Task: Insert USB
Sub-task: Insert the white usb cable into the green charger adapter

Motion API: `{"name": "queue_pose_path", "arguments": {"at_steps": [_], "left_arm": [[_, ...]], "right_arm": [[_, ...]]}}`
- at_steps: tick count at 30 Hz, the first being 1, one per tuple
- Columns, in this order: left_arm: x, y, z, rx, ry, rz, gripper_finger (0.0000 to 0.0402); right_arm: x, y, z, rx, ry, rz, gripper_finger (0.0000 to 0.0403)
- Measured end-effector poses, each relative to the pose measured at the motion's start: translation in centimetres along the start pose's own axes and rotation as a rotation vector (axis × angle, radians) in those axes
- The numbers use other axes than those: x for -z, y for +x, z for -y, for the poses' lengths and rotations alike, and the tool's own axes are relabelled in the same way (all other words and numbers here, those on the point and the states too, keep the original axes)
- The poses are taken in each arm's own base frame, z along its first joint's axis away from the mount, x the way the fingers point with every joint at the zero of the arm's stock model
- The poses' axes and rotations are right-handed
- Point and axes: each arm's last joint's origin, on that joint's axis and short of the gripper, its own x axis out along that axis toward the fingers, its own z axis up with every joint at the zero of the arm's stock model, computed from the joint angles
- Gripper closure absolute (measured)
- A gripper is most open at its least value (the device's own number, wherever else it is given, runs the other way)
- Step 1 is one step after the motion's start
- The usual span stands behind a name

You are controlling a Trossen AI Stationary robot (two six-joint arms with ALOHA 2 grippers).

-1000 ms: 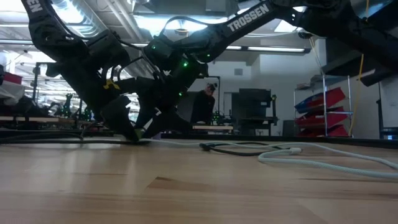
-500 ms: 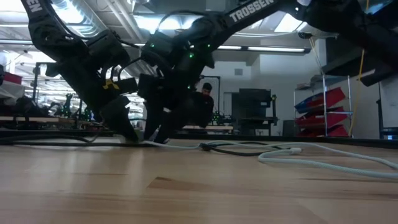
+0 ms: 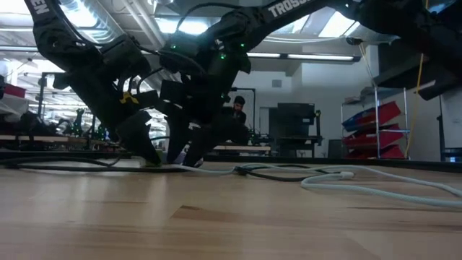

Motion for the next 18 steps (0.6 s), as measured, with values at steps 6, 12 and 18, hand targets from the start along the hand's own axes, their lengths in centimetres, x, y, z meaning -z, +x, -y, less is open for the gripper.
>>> {"name": "queue_pose_path", "arguments": {"at_steps": [6, 12, 18], "left_arm": [[0.00, 0.00, 0.00, 0.000, -0.003, 0.000, 0.0277], [0.00, 0.00, -0.01, 0.000, -0.003, 0.000, 0.0277], [0.02, 0.00, -0.01, 0.001, -0.002, -0.002, 0.0277]], "right_arm": [[-0.47, 0.04, -0.55, -0.027, -0.029, -0.010, 0.0249], [-0.99, -0.04, -0.77, -0.006, -0.061, -0.046, 0.0249], [-0.91, -0.14, -0.30, 0.053, -0.151, -0.087, 0.0249]]}}
